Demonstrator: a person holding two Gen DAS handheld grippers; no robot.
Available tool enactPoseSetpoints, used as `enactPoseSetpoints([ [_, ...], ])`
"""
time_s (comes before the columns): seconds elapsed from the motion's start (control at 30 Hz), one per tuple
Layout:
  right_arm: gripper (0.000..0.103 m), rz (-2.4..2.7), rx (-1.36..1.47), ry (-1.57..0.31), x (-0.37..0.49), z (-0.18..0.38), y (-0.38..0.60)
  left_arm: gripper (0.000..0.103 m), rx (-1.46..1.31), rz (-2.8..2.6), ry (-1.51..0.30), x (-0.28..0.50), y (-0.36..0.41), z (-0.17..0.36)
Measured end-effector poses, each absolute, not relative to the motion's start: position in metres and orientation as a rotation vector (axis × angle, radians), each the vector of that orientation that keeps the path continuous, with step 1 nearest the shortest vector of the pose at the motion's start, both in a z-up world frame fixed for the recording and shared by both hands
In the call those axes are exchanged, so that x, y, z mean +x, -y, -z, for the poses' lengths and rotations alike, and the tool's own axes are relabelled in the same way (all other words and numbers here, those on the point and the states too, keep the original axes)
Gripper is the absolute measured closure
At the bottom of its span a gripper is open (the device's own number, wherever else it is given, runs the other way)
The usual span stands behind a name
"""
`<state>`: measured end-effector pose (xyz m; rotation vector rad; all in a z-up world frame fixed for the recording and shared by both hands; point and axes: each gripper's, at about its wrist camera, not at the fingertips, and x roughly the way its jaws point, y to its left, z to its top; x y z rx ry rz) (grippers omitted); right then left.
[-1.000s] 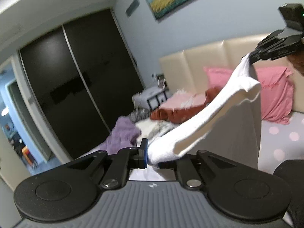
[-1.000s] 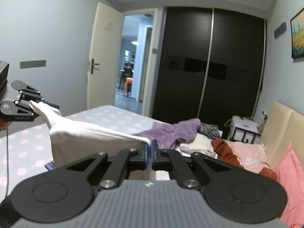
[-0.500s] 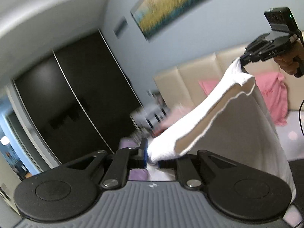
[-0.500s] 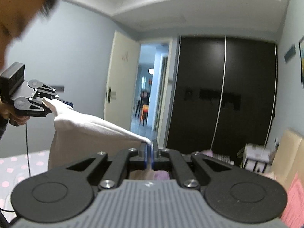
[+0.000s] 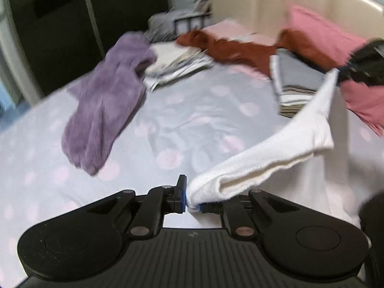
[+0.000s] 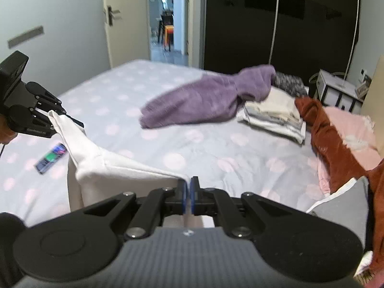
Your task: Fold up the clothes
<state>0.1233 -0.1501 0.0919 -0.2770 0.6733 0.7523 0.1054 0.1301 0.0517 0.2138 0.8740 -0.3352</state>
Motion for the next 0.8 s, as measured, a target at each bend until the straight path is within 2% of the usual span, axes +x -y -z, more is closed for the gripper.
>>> enactPoseSetpoints([
  [0.17,0.099,-0.693,-0.244,-0.746,0.202,-0.043,0.117,0.096,0.083,0.254,-0.963,0.179,-0.152,0.000],
  [0.33,0.099,-0.639,-0.266,-0.857,0.273,0.020,0.085,0.096,0.081,0.197,-1.087,0.220,-0.148,0.054],
  [0.63,0.099,-0.560,-0.253,-1.065,0.333,0.128,0.062,0.095,0.114,0.111,-1.304,0.265,-0.139,0.146],
  [0.73,0.099,-0.554,-0.273,-1.089,0.340,0.145,0.055,0.088,0.151,0.082,-1.333,0.272,-0.135,0.162],
  [0.8,0.099,-0.545,-0.291,-1.103,0.343,0.155,0.052,0.079,0.161,0.053,-1.332,0.276,-0.134,0.167],
])
